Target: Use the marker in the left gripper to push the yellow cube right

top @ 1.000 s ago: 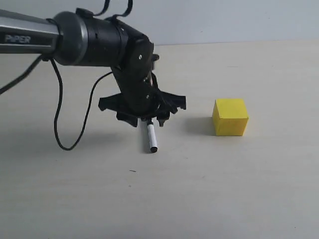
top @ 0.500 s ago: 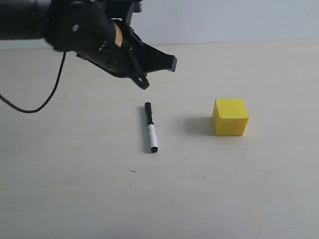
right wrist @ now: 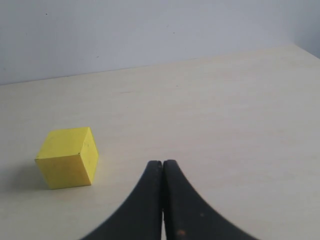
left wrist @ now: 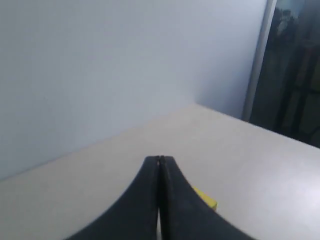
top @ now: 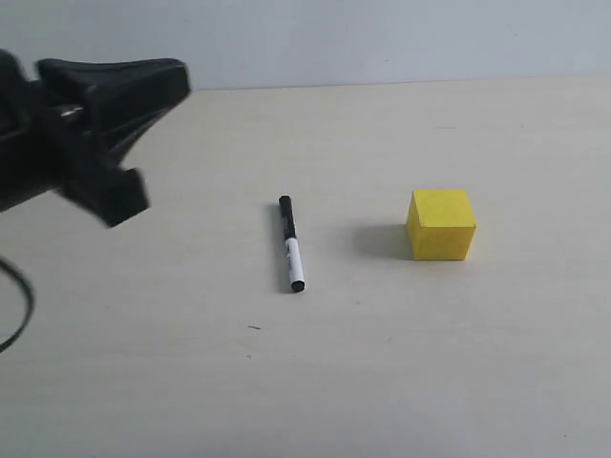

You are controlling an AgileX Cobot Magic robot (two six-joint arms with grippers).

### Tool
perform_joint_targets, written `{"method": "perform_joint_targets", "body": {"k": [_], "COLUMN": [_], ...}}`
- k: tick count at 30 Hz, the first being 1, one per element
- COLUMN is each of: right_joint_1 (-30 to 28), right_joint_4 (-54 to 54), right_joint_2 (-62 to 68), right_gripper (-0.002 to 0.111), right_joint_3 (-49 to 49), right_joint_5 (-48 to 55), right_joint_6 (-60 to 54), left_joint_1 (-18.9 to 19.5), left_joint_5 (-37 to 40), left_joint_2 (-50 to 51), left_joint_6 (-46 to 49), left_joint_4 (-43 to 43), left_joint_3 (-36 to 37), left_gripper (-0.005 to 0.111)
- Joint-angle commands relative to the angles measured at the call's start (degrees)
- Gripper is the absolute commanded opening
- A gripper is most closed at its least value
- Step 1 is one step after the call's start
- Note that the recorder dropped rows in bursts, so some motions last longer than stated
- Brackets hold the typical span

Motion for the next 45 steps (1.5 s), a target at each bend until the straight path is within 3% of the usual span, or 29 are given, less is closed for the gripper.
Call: {"method": "perform_joint_targets", "body": {"k": [1, 12, 26, 31, 33, 39, 45], "right_joint_1": [-0.2, -0.2, -0.2, -0.2, -0.2, -0.2, -0.2], "right_joint_4": [0.0, 0.0, 0.0, 0.0, 0.0, 0.0, 0.0], "right_joint_2": [-0.4, -0.4, -0.4, -0.4, -0.4, -0.4, -0.4], "right_gripper": [0.0, 0.0, 0.0, 0.0, 0.0, 0.0, 0.0], "right_joint_3": [0.3, 0.3, 0.3, 0.3, 0.3, 0.3, 0.3], "right_joint_5": [-0.1, -0.1, -0.1, -0.1, -0.1, -0.1, -0.1], "right_joint_6": [0.0, 0.0, 0.0, 0.0, 0.0, 0.0, 0.0], "left_joint_1": [1.8, 2.4, 2.4, 3.7, 7.3, 23.6, 35.0], "left_joint_5": [-2.1, -0.4, -0.4, 3.5, 9.5, 30.2, 42.7], "left_joint_2": [-13.0, -29.8, -30.9, -31.2, -32.4, -40.3, -48.0], "left_joint_6": [2.3, 2.3, 2.3, 4.0, 2.0, -5.9, -5.5], "left_joint_4": [-3.3, -2.2, -2.2, -2.2, -2.2, -2.2, -2.2], "left_joint_3": [7.2, 11.5, 11.5, 11.5, 11.5, 11.5, 11.5], "left_gripper": [0.0, 0.0, 0.0, 0.0, 0.0, 0.0, 0.0]}}
